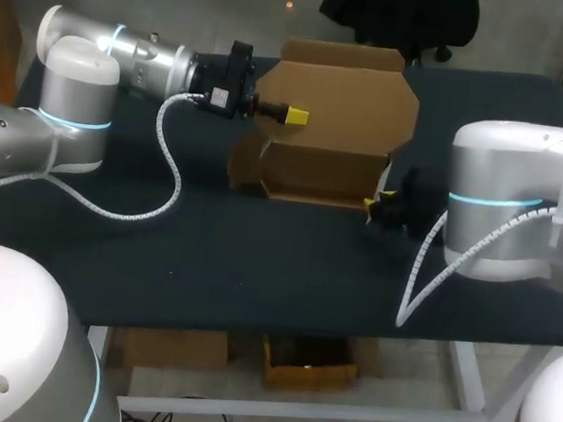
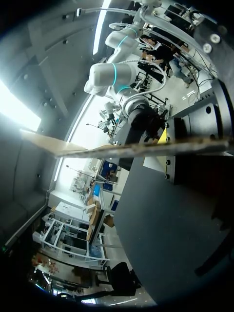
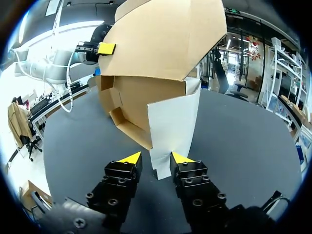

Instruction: Assemble the packaging by folding the flat box into shape, placing the metal phone stand inside, and closing the box properly

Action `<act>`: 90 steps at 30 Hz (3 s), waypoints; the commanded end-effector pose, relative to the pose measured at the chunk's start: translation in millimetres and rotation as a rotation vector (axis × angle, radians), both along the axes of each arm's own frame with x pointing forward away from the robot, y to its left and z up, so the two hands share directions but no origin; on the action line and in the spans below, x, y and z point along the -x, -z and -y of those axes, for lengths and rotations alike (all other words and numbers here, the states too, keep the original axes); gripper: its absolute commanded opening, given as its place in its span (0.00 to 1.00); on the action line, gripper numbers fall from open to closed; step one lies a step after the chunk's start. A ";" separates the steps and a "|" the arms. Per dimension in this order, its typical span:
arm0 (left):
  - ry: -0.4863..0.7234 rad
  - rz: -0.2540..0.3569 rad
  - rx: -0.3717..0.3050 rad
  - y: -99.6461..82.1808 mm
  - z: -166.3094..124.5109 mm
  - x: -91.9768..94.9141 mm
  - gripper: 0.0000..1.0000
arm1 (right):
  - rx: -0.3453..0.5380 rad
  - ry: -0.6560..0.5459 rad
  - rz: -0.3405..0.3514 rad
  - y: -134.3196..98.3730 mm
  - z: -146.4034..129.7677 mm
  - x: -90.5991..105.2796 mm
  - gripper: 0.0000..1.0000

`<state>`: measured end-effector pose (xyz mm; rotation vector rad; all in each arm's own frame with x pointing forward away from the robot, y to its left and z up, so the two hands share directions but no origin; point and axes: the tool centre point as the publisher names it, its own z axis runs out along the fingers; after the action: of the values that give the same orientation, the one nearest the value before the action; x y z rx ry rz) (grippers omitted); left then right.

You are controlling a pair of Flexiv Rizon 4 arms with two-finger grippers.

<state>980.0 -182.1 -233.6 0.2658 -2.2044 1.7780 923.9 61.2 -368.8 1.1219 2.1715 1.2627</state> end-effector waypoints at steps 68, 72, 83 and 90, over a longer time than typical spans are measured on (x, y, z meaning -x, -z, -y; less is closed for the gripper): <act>0.001 -0.001 -0.001 3.3 1.0 -0.3 0.00 | 0.015 -0.410 0.030 1.3 64.2 -5.7 0.39; 0.001 -0.001 -0.001 3.3 1.0 -0.3 0.00 | 0.023 -0.450 0.037 -1.0 59.1 -12.1 0.39; 0.001 -0.001 -0.001 3.3 1.0 -0.3 0.00 | 0.047 -0.515 0.044 -5.4 42.8 -30.2 0.41; 0.001 -0.001 -0.001 3.3 1.0 -0.3 0.00 | 0.072 -0.554 0.057 -7.6 34.6 -34.4 0.44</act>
<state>980.0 -182.3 -233.6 0.2659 -2.2044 1.7780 955.2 25.9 -360.9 0.4610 2.5417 1.3842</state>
